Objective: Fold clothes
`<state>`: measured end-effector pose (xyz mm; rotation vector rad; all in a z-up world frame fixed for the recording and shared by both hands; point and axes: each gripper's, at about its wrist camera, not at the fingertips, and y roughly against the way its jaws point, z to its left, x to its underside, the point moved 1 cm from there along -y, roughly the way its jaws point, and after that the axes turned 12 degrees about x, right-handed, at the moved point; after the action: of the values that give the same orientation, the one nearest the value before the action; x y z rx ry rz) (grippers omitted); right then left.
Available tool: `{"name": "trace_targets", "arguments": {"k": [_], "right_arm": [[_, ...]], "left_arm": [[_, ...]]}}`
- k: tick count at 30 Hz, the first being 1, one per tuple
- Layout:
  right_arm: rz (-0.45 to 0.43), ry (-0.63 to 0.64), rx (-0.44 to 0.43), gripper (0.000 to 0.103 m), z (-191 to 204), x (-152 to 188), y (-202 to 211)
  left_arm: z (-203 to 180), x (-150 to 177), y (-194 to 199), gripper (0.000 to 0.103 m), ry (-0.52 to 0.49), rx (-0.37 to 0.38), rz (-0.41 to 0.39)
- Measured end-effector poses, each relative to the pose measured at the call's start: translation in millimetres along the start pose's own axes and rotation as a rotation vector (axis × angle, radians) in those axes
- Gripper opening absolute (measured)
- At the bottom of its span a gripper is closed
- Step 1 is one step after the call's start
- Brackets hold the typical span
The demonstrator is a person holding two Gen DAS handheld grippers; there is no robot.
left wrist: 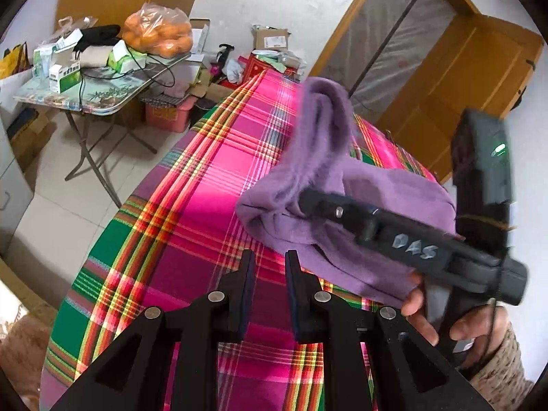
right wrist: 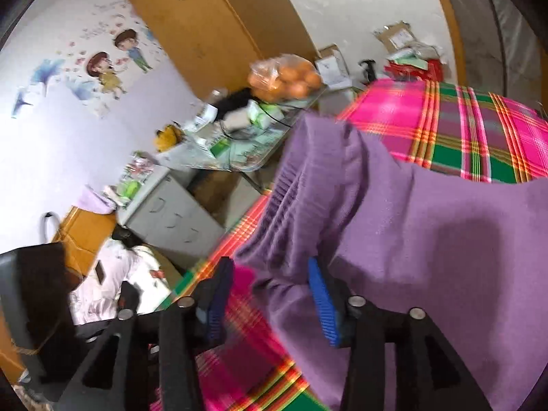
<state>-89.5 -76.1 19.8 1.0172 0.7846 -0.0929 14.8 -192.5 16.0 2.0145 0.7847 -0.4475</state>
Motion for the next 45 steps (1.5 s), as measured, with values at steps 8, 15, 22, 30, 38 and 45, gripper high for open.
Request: {"name": "trace_targets", "arguments": {"k": [8,15,22,30,38,45], "right_arm": [[0.032,0.105,0.171,0.049,-27,43,38],[0.043,0.261,0.26,0.049,-13,77,44],[0.036,0.28,0.365,0.045,-10,79,34],[0.01,0.223,0.471,0.007,-26,73,38],[-0.103,0.175,0.477,0.003,-30,61,61],[-0.208,0.158,0.472,0.003,-27,42,89]], "left_arm": [[-1,-13,-13,0.02,-0.009,0.005,0.025],[6,-30,-29,0.022,0.035,0.012,0.071],[19,-41,-40,0.023,0.143,0.092,0.116],[27,-54,-52,0.023,0.218,0.088,0.13],[22,-50,-59,0.023,0.24,0.109,0.175],[25,-46,-61,0.037,0.353,0.201,0.195]]}}
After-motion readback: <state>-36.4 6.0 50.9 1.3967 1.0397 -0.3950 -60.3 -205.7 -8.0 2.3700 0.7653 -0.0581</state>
